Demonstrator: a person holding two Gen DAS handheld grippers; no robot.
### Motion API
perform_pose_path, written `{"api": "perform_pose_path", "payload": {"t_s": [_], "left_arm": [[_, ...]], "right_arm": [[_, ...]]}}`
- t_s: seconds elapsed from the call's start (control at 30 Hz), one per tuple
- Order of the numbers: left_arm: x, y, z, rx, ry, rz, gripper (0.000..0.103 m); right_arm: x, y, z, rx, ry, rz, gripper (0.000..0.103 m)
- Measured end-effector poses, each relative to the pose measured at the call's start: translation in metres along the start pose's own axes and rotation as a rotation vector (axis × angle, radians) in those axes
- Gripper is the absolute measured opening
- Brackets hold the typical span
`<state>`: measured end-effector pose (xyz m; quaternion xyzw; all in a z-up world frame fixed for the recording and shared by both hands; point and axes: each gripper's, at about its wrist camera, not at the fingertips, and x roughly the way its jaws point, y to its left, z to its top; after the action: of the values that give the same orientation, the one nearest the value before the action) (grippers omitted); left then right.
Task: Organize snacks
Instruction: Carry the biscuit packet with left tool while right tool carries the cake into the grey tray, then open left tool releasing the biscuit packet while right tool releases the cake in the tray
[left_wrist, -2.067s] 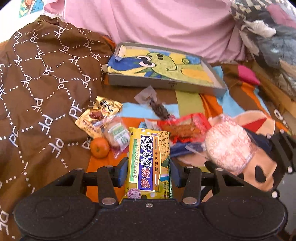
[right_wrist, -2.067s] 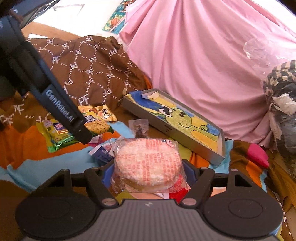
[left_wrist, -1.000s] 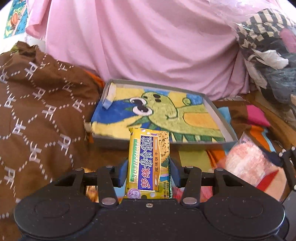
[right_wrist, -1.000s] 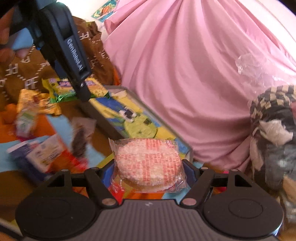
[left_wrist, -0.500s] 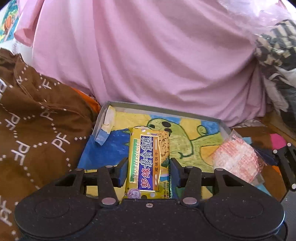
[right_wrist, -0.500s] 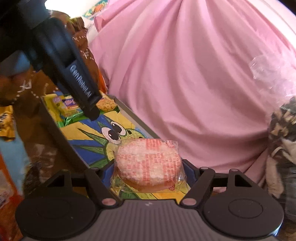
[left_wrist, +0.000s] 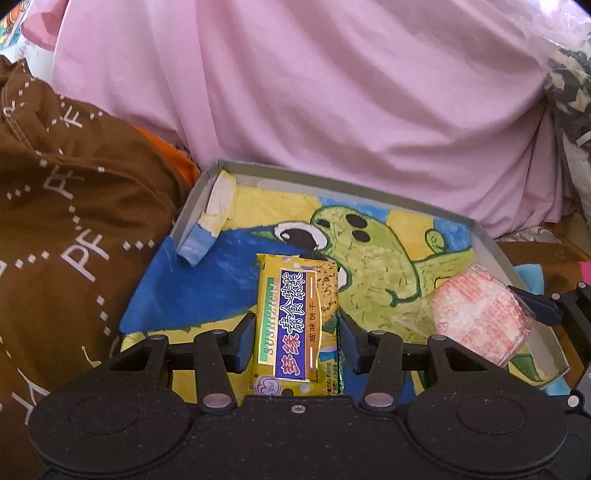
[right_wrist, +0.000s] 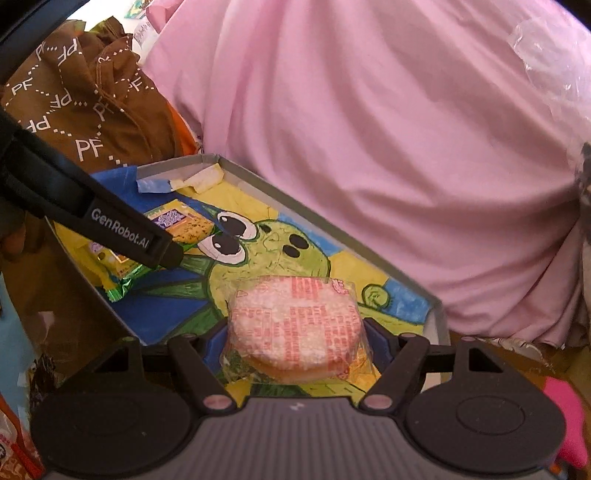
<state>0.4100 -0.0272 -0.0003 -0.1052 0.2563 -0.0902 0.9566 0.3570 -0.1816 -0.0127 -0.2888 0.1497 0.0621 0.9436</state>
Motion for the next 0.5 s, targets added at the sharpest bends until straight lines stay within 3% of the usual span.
{"api": "perform_pose_path", "payload": {"t_s": [0.17,0.27,0.37,0.5], "left_arm": [[0.006,0.002,-0.004,-0.008,0.016,0.001,0.049],[0.008,0.001,-0.005,-0.004,0.019,0.000,0.049],[0.008,0.003,-0.002,-0.024,0.034,-0.013,0.059],[-0.002,0.003,-0.001,-0.033,0.024,-0.026,0.069]], "right_arm": [[0.003,-0.005,-0.001,0.058,0.022,0.024,0.079],[0.002,-0.010,-0.001,0.106,0.034,0.046,0.088],[-0.001,-0.014,-0.002,0.140,0.031,0.062,0.096],[-0.009,-0.017,-0.001,0.163,0.024,0.076,0.098]]}}
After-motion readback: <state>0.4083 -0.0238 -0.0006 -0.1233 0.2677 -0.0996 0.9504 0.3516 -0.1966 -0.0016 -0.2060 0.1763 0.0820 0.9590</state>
